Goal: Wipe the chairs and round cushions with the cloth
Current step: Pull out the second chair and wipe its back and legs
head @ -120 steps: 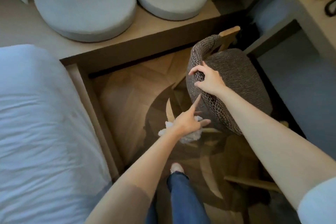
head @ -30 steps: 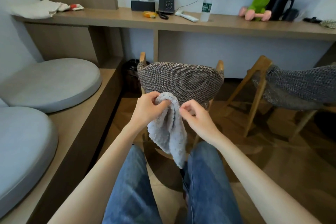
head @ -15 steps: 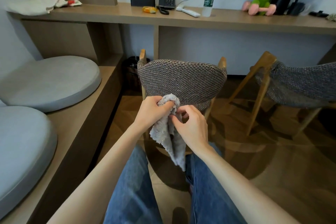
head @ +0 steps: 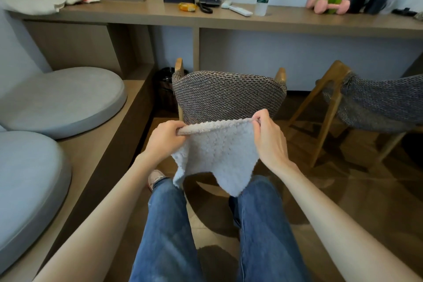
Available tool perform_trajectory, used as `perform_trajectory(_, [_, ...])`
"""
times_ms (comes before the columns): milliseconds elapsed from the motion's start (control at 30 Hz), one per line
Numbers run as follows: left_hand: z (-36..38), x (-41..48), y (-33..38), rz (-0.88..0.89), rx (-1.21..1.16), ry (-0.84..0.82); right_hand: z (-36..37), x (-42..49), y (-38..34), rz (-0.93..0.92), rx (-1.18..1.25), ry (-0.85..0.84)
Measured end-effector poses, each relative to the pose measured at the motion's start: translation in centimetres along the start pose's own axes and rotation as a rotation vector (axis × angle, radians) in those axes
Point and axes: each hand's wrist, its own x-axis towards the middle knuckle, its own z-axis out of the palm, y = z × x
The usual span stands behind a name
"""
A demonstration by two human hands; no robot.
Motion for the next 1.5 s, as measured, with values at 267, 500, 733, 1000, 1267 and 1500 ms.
perform_trajectory(267, [-0.6,0.3,-1.5,-0.303,-0.458,0.035,-0.3,2.1,1.1,0.457,0.372,-0.179])
perform_trajectory(500, [1.9,0.1,2.3,-0.197,-0.691,0.097,-0.4,2.0,-3.7,0.516,0.934,-0.365])
perform_trajectory(733, [3.7,1.2,3.9,-0.121,-0.662,0.014,-1.0,3.2,-4.7,0.365,0.822,-0.447])
perform_trajectory(1000, [4.3,1.5,4.2,-0.138,-0.893,-0.181,-1.1,4.9,-5.1,0.284,0.692,-0.408])
perform_trajectory(1267, [4.2,1.0,3.1,-0.086,-0.859,-0.18,-1.4,5.3,-4.9,0.121,0.509,-0.607])
perform_trajectory(1500, [3.1,1.2,3.0,-0.195,-1.128,-0.272,1.3,2.6,-0.9,0.453,0.721,-0.348])
